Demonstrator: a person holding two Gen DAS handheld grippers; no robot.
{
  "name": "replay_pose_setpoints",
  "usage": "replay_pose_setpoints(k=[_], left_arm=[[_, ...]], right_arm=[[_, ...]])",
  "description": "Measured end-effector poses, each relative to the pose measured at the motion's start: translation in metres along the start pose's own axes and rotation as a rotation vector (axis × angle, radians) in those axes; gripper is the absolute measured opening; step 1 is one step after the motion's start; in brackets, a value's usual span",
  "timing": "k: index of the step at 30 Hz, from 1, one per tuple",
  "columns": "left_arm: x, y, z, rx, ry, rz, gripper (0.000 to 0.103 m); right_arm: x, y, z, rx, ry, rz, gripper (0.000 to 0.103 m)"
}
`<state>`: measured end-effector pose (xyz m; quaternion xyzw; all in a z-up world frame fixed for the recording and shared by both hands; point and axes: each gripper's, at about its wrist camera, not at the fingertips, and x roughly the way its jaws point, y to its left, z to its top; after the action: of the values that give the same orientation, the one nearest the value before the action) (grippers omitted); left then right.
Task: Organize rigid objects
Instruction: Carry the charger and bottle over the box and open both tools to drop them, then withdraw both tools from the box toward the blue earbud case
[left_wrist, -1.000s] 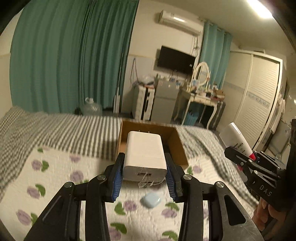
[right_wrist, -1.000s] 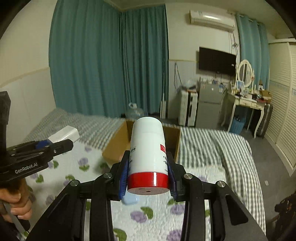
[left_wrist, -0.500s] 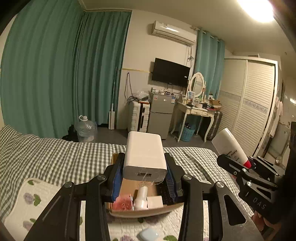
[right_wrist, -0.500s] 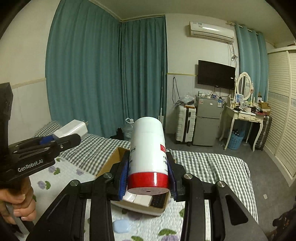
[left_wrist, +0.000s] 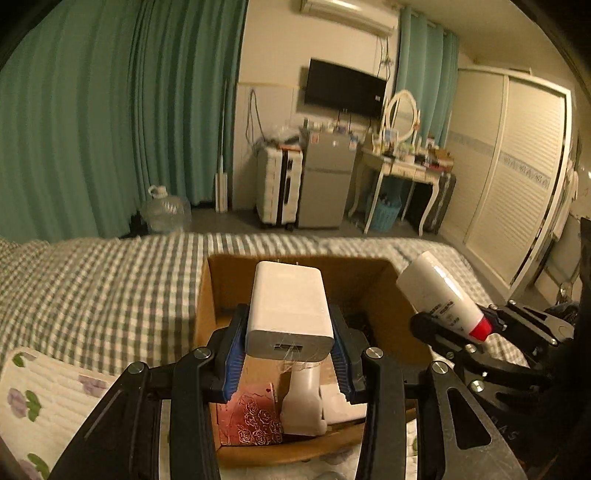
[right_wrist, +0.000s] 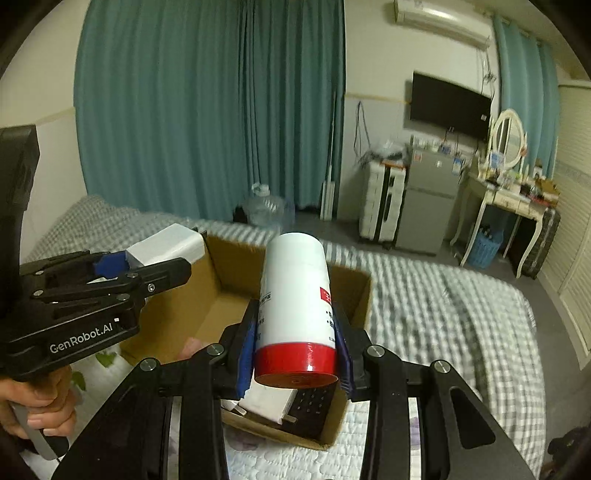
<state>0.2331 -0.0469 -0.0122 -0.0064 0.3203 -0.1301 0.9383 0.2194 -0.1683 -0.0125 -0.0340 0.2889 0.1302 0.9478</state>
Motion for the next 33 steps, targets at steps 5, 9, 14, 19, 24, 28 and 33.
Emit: replay_pose_setpoints(k=[5,9,14,19,24,28,33], left_arm=[[0.03,0.0,-0.011,0.008,0.059,0.002,0.042],[0.048,-0.005,-0.021,0.025,0.08,0.007,0.042],[0.059,-0.004,-0.028,0.024,0.117,0.007,0.042],[0.054,-0.001,-0.025,-0.009,0.142,-0.014,0.044],[0.014,0.005,-0.007,-0.042,0.065,-0.015,0.052],[-0.028,0.008,0.01,-0.058,-0.004,-0.004,0.053],[-0.088,0.005,0.031,-0.058,-0.112,-0.003,0.057]], right_arm=[[0.042,-0.014,-0.017,0.021,0.104,0.03,0.035],[0.062,-0.016,-0.03,0.015,0.152,0.02,0.035],[0.074,-0.022,-0.038,0.025,0.188,0.006,0.036],[0.077,-0.021,-0.035,0.001,0.207,-0.01,0.037],[0.037,-0.024,-0.022,0.028,0.112,-0.056,0.06],[-0.003,-0.023,-0.002,0.034,0.044,-0.092,0.06],[-0.059,-0.017,0.024,0.053,-0.06,-0.109,0.07]])
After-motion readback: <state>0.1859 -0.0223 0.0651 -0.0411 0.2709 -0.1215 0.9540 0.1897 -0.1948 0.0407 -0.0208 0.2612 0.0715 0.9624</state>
